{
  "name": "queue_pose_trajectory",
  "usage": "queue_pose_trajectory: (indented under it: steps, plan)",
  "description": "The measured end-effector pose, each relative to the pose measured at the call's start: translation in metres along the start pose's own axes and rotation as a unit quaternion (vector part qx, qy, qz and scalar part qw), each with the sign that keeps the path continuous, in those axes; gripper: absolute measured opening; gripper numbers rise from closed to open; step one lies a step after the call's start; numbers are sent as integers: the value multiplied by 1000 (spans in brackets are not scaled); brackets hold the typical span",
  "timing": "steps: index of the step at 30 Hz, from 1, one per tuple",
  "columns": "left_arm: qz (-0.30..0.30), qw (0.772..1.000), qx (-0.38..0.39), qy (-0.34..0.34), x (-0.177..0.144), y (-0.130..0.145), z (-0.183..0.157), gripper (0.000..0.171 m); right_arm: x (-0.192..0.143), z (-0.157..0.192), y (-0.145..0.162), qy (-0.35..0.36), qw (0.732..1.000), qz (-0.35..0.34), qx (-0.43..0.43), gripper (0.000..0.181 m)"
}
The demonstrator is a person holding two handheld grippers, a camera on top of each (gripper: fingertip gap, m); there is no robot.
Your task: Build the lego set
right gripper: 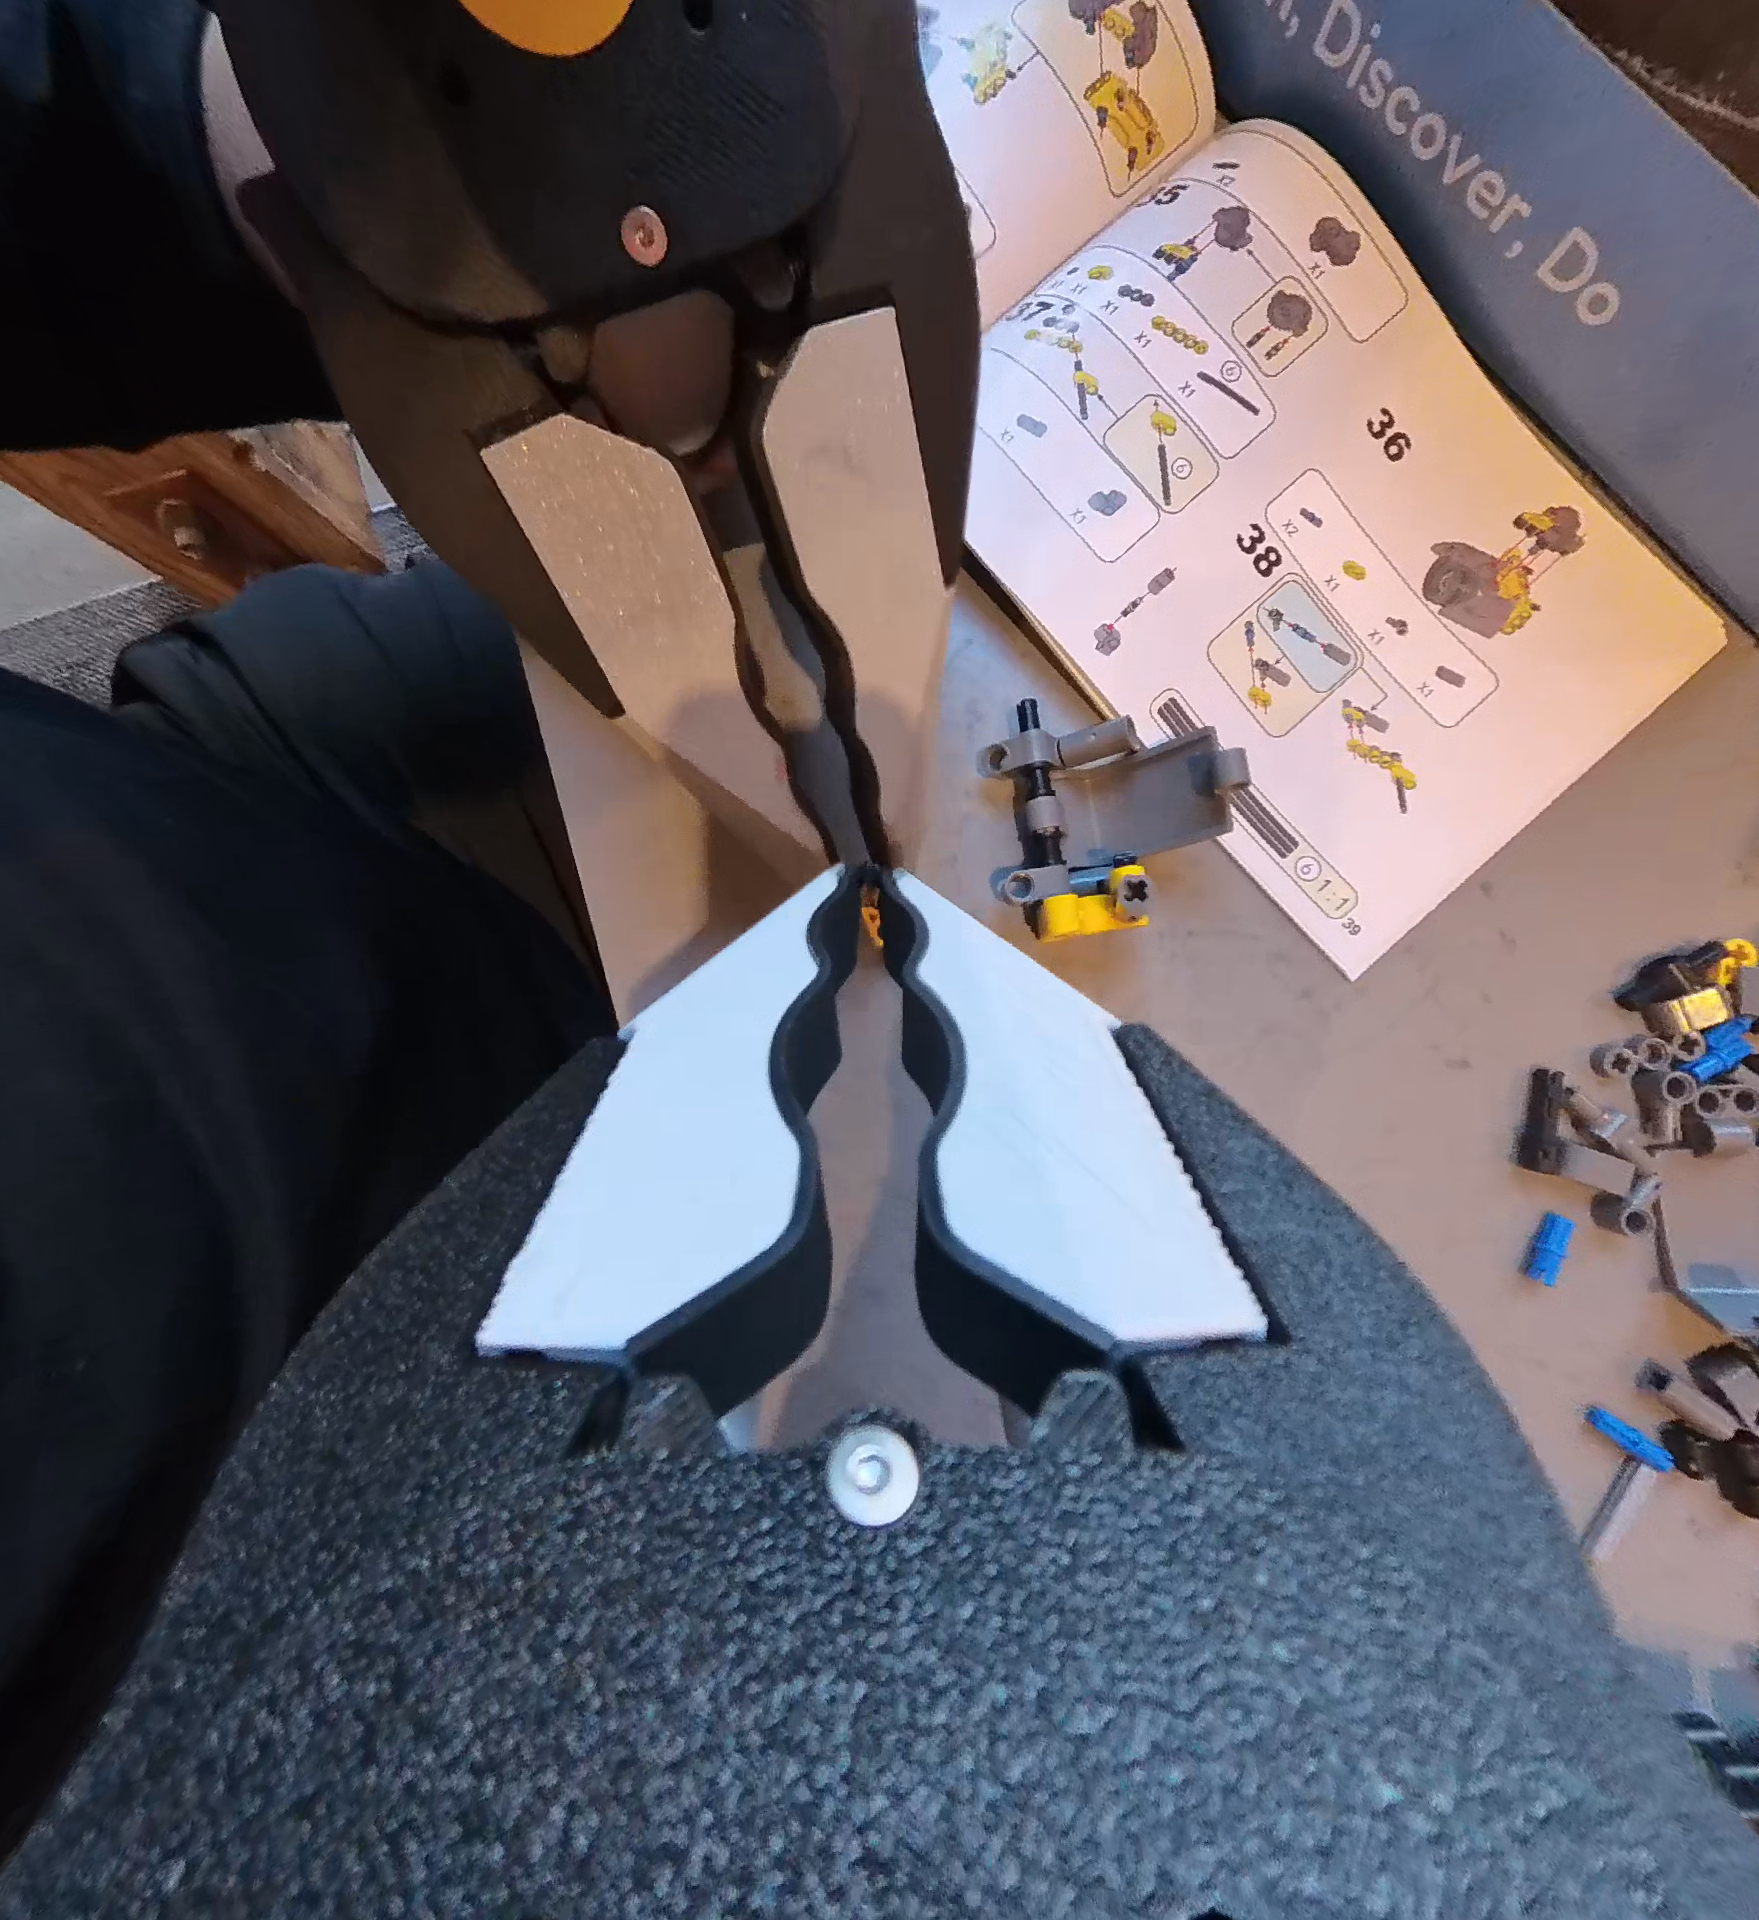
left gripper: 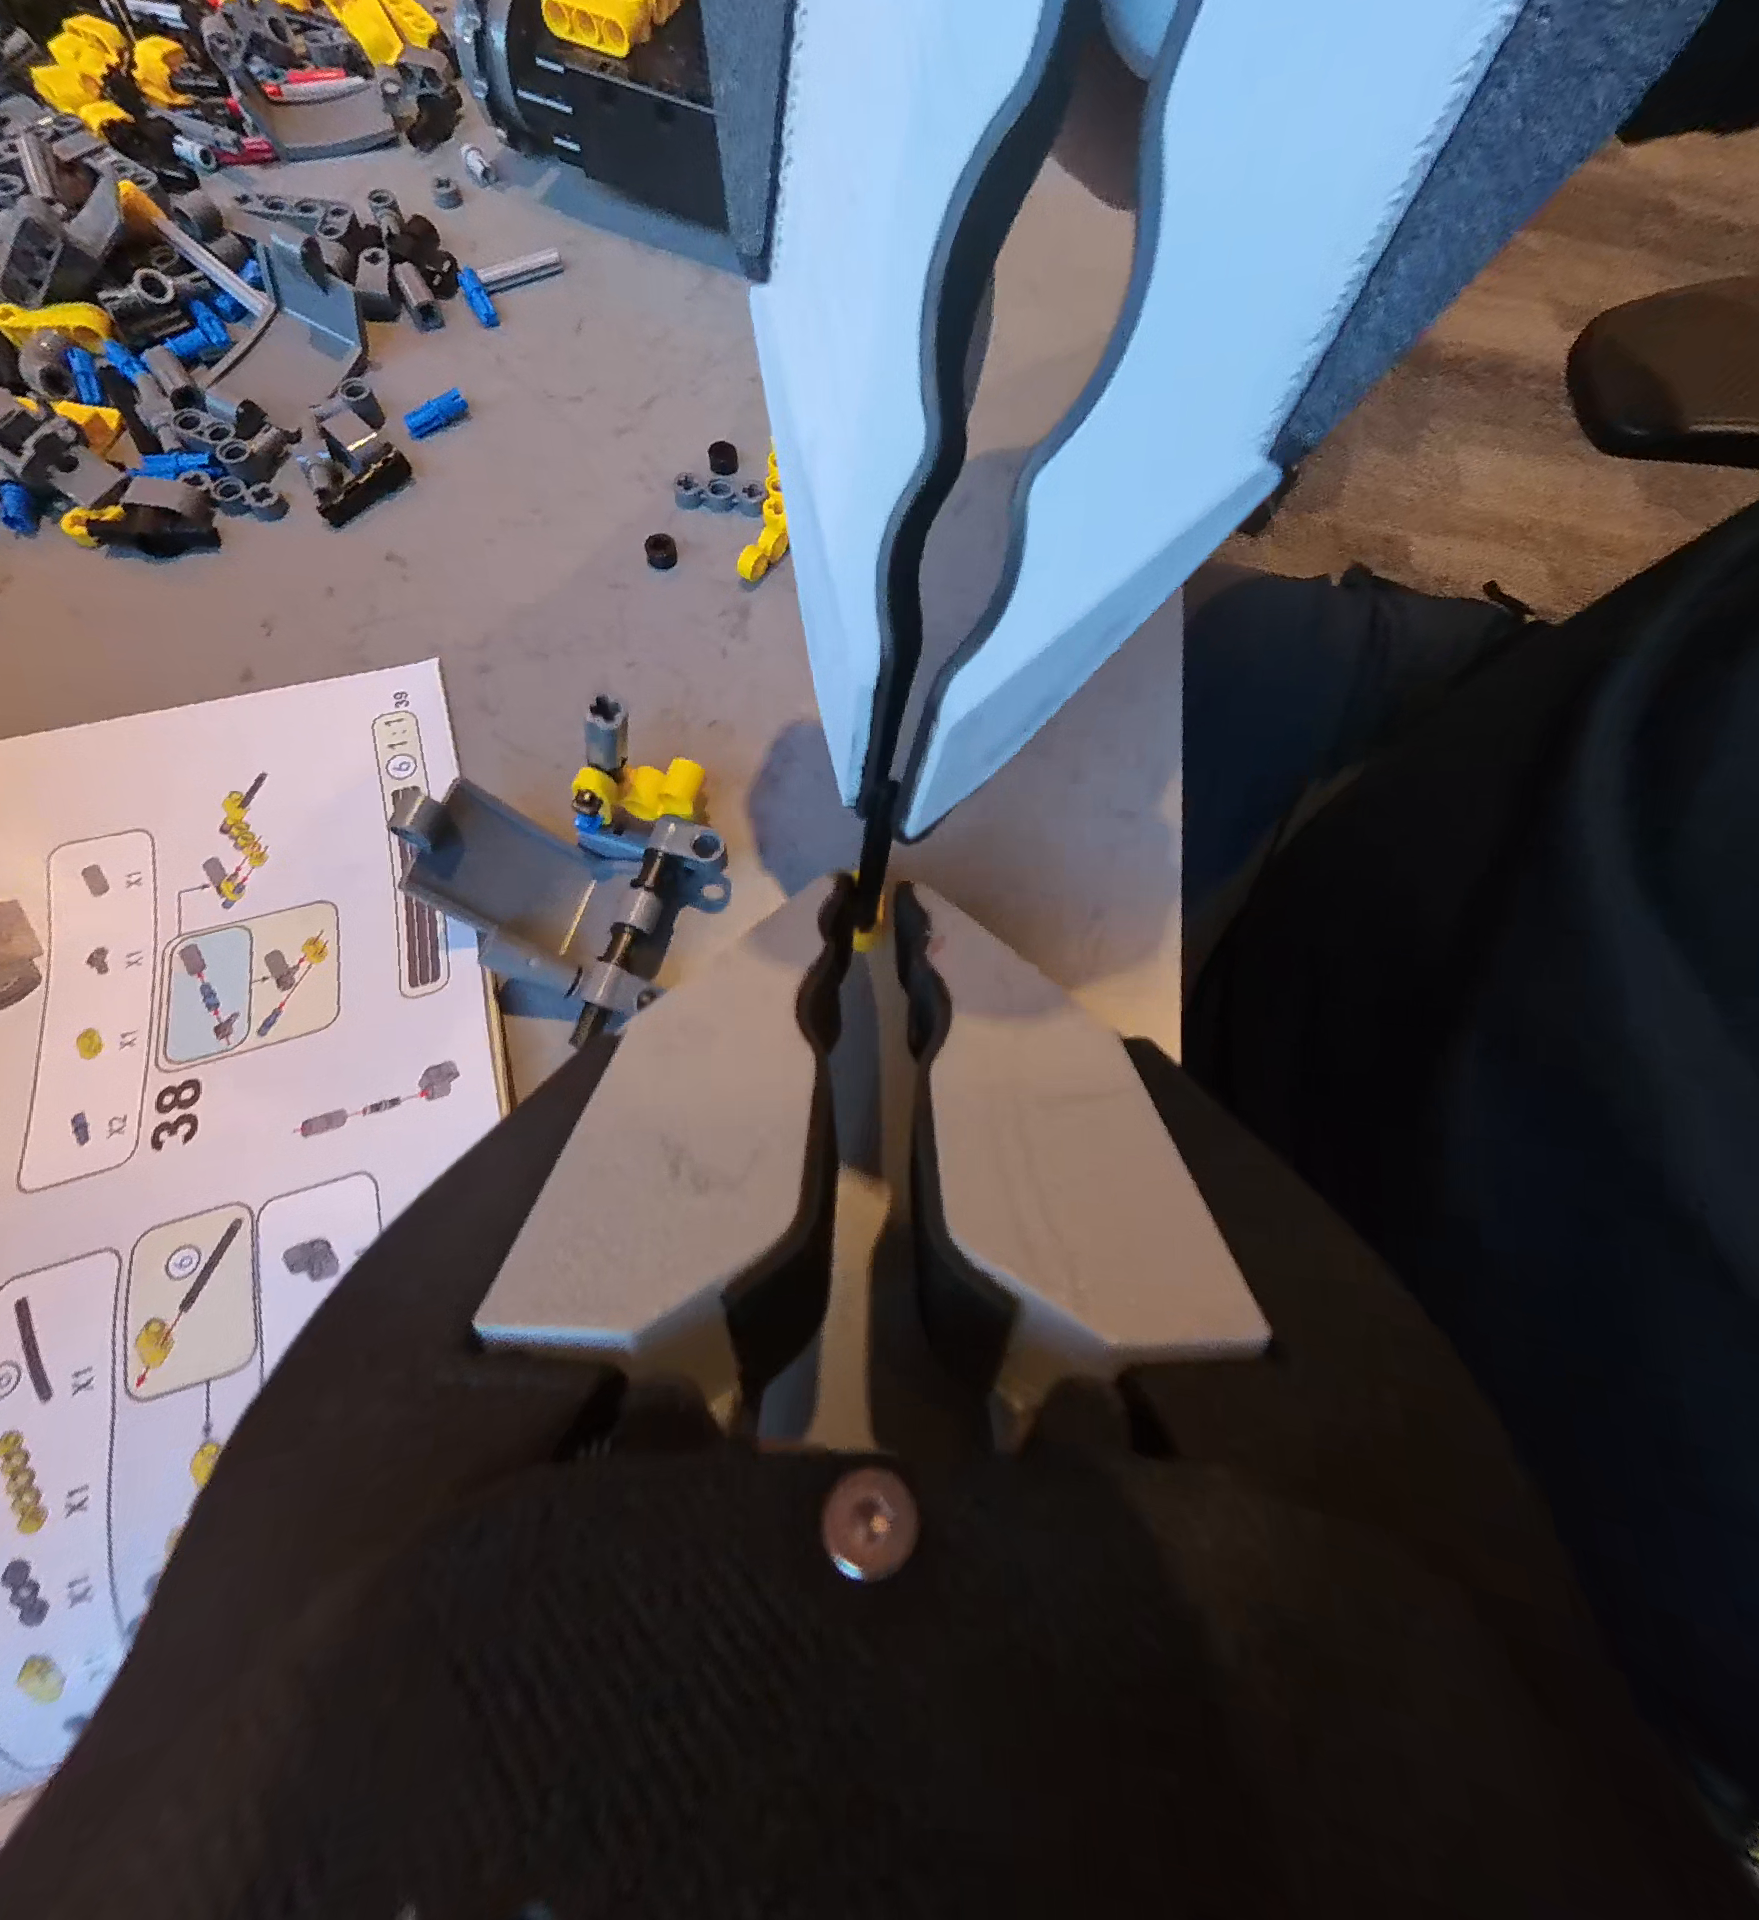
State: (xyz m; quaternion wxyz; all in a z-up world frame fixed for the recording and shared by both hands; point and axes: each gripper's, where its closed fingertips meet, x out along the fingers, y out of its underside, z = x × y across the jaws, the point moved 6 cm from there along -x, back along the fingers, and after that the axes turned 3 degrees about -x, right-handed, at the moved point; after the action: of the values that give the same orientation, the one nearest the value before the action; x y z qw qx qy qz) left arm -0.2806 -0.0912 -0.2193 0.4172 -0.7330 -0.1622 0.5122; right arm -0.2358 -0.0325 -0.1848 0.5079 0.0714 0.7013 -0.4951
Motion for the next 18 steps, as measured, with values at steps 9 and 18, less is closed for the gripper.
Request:
queue_pose_trajectory:
  steps: [9,18]
  plan:
    - [13,1000,7,-7,4,2,1,3,4,0,-1,-1,1000,14,-2,3]
    - [24,1000,-5,-18,8,3,1,4,8,-2,4,-16,1000,1,11,3]
